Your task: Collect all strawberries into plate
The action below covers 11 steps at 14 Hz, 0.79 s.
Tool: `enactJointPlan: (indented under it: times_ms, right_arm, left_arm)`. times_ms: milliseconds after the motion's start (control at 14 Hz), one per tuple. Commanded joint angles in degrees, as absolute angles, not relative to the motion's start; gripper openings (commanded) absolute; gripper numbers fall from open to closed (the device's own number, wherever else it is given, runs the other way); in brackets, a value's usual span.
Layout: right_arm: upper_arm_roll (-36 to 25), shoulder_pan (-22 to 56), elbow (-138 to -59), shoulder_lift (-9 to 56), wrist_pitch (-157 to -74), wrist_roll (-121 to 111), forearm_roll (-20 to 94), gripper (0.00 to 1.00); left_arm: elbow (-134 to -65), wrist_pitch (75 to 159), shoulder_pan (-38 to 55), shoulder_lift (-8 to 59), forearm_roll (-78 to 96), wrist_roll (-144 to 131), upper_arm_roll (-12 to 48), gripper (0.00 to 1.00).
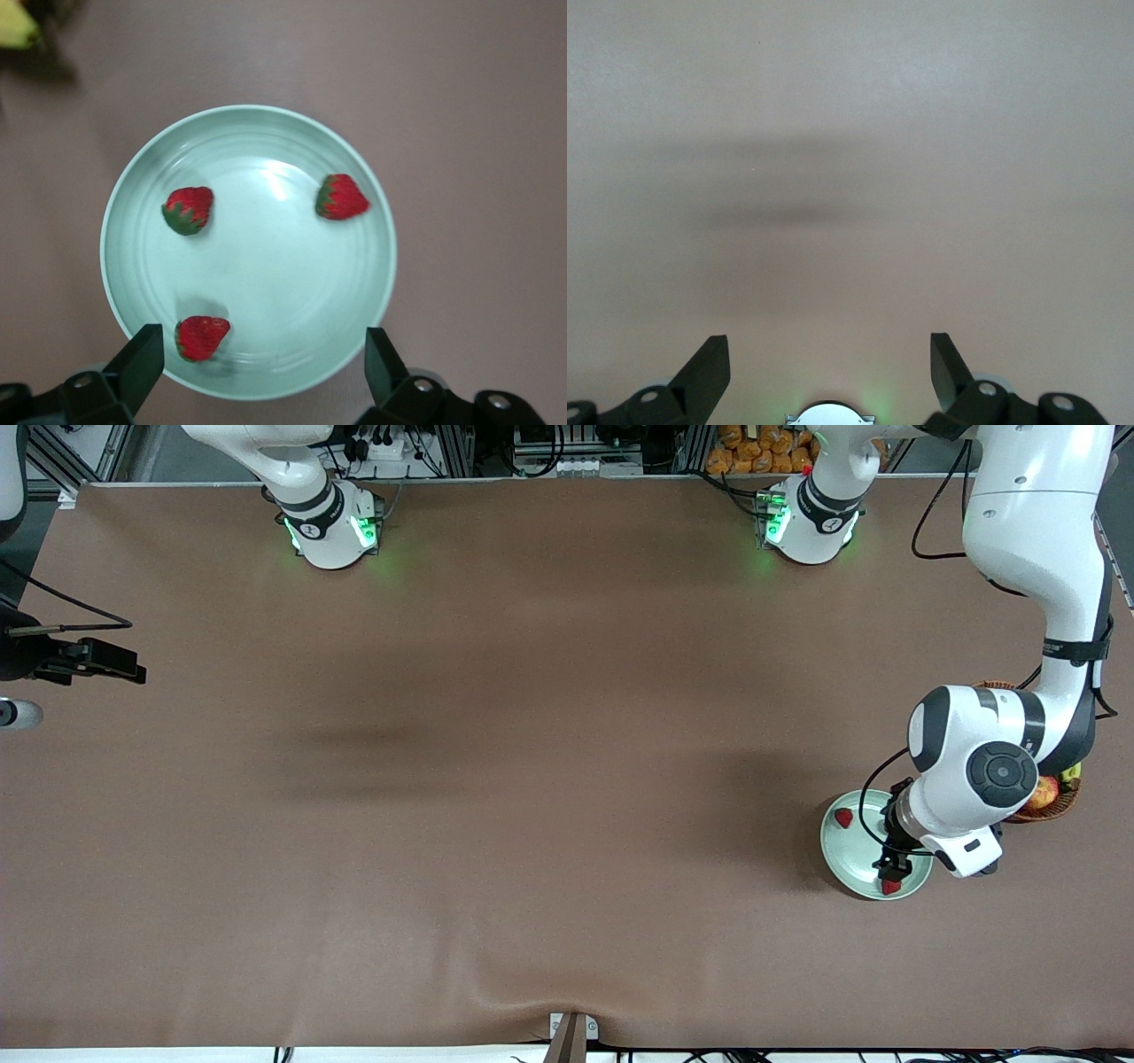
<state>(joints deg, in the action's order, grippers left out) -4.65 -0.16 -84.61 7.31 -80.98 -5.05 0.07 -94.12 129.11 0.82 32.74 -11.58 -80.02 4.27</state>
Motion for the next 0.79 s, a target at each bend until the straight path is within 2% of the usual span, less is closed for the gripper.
enactJointPlan:
  times_ms: [0,286,500,714]
  right_arm:
    - [-4.5,-0.1,-84.3,6.5,-80.7,-4.0,-0.4,1.00]
    - [-4.7,-0.2,-83.8,6.3,-80.6,-4.0,1.1,1.00]
    - [-5.5,-0.2,-83.1,6.2,-80.4,-4.0,2.6,1.00]
    - [-5.6,0.1,-83.1,6.2,-80.1,-4.1,2.3,1.00]
  left_arm:
    - [-93.2,123.6,0.2,29.2,-11.3,-71.0,6.7,1.00]
    - [-92.2,117.1,0.2,24.2,-10.2,-60.7,8.7,1.00]
    - [-92.7,113.7,0.6,19.8,-6.2,-56.4,8.7,1.00]
    - [-94.0,106.7,2.8,13.7,-5.3,-45.7,8.0,1.00]
